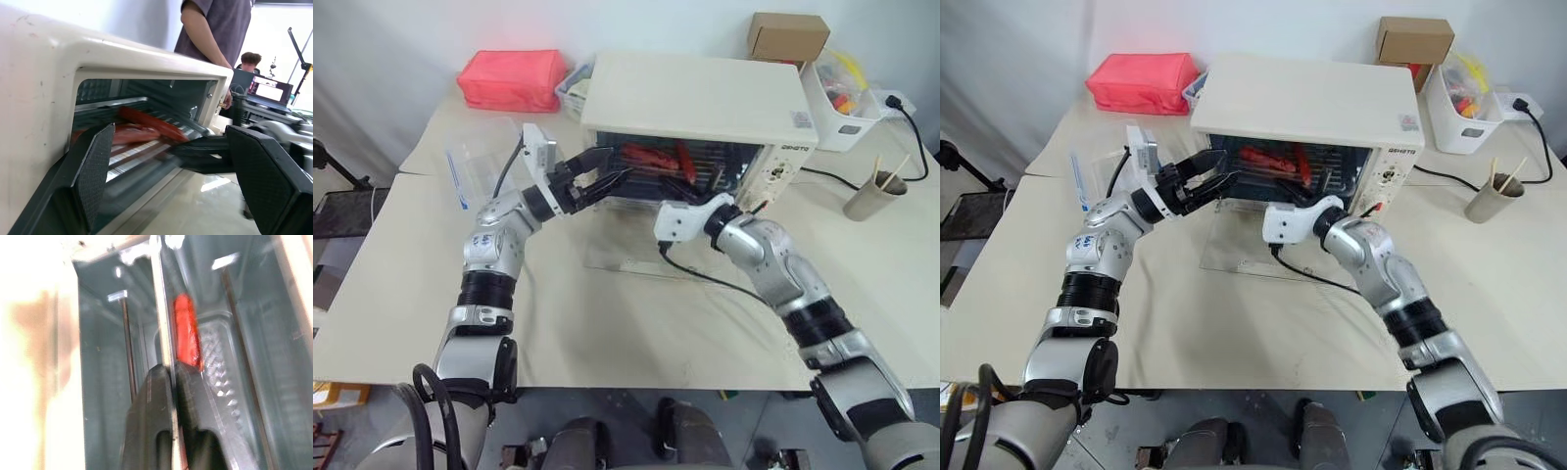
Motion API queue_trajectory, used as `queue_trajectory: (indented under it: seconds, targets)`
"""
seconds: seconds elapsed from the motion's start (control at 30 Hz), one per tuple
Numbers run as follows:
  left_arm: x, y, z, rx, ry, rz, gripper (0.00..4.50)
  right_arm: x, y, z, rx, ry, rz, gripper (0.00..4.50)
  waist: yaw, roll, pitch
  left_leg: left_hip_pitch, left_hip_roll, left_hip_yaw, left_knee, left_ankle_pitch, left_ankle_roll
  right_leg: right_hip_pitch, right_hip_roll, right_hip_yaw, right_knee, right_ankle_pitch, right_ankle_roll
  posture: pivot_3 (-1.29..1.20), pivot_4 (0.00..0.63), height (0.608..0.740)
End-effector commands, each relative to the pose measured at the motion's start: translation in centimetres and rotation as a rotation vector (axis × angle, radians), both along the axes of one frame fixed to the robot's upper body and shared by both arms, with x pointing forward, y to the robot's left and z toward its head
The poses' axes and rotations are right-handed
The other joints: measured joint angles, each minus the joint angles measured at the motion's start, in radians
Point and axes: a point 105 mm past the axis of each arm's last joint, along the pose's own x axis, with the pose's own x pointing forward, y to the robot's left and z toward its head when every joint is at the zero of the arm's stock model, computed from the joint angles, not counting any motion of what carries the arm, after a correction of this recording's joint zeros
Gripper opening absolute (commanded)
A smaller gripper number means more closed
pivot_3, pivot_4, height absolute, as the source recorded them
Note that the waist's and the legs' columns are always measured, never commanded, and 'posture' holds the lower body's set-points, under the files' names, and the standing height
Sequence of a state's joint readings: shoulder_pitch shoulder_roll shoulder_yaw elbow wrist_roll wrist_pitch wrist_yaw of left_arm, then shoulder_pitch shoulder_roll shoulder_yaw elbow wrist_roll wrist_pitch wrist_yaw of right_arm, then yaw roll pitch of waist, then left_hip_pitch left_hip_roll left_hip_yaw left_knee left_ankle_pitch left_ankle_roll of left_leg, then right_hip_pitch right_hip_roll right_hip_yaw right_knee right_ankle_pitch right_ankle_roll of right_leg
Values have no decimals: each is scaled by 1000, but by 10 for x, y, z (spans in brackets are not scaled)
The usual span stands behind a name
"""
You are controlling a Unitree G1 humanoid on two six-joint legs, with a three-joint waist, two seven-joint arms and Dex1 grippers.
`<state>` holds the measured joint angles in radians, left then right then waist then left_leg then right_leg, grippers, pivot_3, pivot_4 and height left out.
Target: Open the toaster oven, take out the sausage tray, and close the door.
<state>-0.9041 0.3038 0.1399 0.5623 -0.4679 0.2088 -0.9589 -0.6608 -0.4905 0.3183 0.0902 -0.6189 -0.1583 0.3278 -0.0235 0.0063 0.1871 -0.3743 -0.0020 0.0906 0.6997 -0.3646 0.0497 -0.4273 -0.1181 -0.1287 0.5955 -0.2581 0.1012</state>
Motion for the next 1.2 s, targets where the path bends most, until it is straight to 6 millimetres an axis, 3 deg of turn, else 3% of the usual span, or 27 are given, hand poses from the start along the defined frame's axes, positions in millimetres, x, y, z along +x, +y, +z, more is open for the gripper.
queue_trajectory:
  seconds: [0.03, 0.2, 0.37, 0.5, 0.6, 0.67, 0.87, 1.2]
  targets:
    - [1, 8, 7, 0, -21, 15, 3844, -34, -1, 22, 32, -81, 52, 9, 6, 0, 0, 0, 0, 0, 0, 0, 0, 0, 0, 0, 0, 0, 0, 0, 150, 740]
    - [-1, 7, 1, 27, -22, 3, 3844, -61, -4, 3, 12, -21, 54, 9, 22, 0, 0, 0, 0, 1, 0, 0, 0, 0, 0, 1, 0, 0, 0, 0, 150, 740]
    - [-14, 8, -3, 103, -141, -27, 3844, -78, -11, -5, -17, -4, 51, 9, 23, 0, 0, 1, 0, 2, 0, 0, 0, 0, 1, 2, 0, 0, 0, 0, 150, 740]
    - [-29, 28, -15, 122, -76, -58, 3844, -90, -15, -13, -44, 30, 50, 9, 21, 0, 0, 2, 0, 2, 0, 0, 0, 0, 2, 3, 0, 0, 0, 0, 150, 740]
    - [-38, 42, -24, 101, 57, -64, 3844, -96, -17, -17, -54, 53, 50, 9, 20, 0, 0, 3, 1, 3, 0, 0, 0, 0, 2, 3, 1, 0, 0, 0, 150, 740]
    - [-47, 49, -32, 61, 254, -87, 3844, -102, -20, -18, -60, 66, 52, 9, 22, 0, 0, 3, 1, 3, 1, 0, 0, 0, 2, 4, 1, 0, 0, 0, 150, 740]
    - [-64, 46, -30, -71, 682, -177, 3844, -115, -17, -24, -102, 109, 114, 9, 29, -1, 0, 3, 0, 0, 3, 0, 0, 2, 1, 9, 2, 0, 0, 0, 150, 740]
    - [-79, 28, -34, -110, 919, -284, 3844, -116, -3, -22, -118, 98, 236, 9, 23, -1, 0, 6, 0, 2, 3, 1, -2, 2, 2, 12, 6, 0, 0, 0, 150, 740]
